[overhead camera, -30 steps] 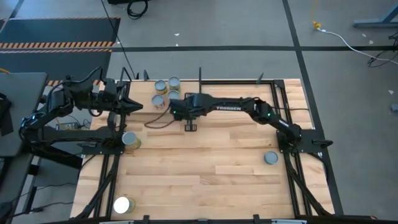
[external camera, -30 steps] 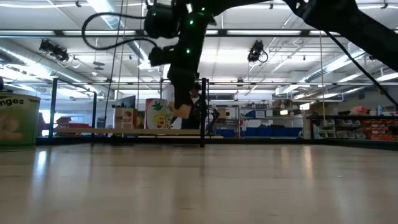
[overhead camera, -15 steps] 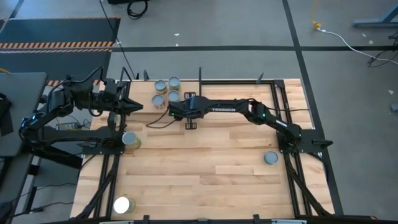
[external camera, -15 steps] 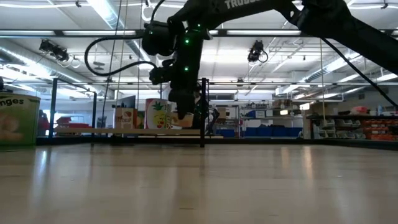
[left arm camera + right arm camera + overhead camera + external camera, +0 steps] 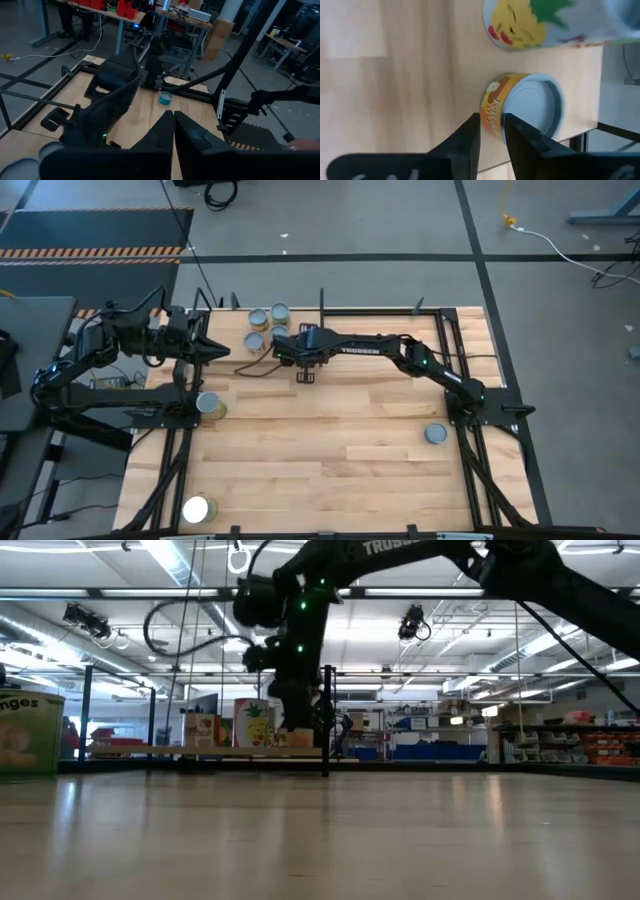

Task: Pick and place cans onto a shelf
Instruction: Put the canned mushrooms on the shelf, then put the canned tuna on the shelf aligned with the canned mushrooms

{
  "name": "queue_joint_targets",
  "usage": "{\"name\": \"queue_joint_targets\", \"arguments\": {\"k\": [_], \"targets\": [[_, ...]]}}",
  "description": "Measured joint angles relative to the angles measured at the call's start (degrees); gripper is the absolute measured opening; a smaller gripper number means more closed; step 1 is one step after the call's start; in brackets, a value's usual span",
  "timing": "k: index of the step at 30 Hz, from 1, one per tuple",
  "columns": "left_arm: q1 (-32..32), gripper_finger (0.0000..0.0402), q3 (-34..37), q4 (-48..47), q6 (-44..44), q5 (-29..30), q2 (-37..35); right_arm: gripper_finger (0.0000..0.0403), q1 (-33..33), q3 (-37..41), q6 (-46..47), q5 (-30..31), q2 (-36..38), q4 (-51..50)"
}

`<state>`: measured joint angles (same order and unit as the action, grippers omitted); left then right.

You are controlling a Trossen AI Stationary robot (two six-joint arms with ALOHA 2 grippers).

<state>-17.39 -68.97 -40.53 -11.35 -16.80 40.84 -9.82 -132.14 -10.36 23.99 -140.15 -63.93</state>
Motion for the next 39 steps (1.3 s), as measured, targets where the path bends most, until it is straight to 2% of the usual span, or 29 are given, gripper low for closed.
{"name": "queue_joint_targets", "arguments": {"k": [8, 16, 18, 21, 23, 25, 31, 35, 39], "targets": [[0.02, 0.0018, 0.00, 0.01, 0.64, 0.00, -0.03, 0.0093, 5.23, 0.00, 8.46, -0.17, 10.97, -6.30], [0.02, 0.0018, 0.00, 4.93, 0.68, -4.01, 0.07, 0.0093, 13.79, 1.00, 22.69, -2.16, 23.03, -26.69], [0.02, 0.0020, -0.01, 6.62, 0.61, -4.84, 0.63, 0.0093, 16.37, 6.33, 27.82, -4.85, 27.42, -24.26], [0.74, 0.0025, 0.00, 7.73, -0.41, -5.51, 1.54, 0.0093, 21.04, 17.03, 35.66, -4.32, 34.33, -23.83], [2.18, 0.0027, 0.00, 8.88, -1.98, -5.51, 2.45, 0.0089, 24.02, 26.47, 41.55, -4.86, 38.60, -26.95], [4.36, 0.0027, 0.00, 10.40, -3.66, -5.26, 3.68, 0.0080, 27.30, 37.10, 47.04, -7.33, 43.64, -24.25], [12.40, 0.0027, 0.00, 20.36, -7.06, 2.65, 9.47, 0.0015, 37.67, 63.44, 61.62, -17.14, 55.69, -20.20], [15.82, 0.0027, 0.01, 25.72, -7.51, 7.09, 14.12, 0.0009, 41.22, 74.85, 66.47, -25.00, 60.27, -17.71], [17.42, 0.0027, 0.05, 26.78, -8.14, 9.41, 18.71, 0.0004, 42.05, 84.10, 66.33, -28.97, 62.22, -8.25]]}}
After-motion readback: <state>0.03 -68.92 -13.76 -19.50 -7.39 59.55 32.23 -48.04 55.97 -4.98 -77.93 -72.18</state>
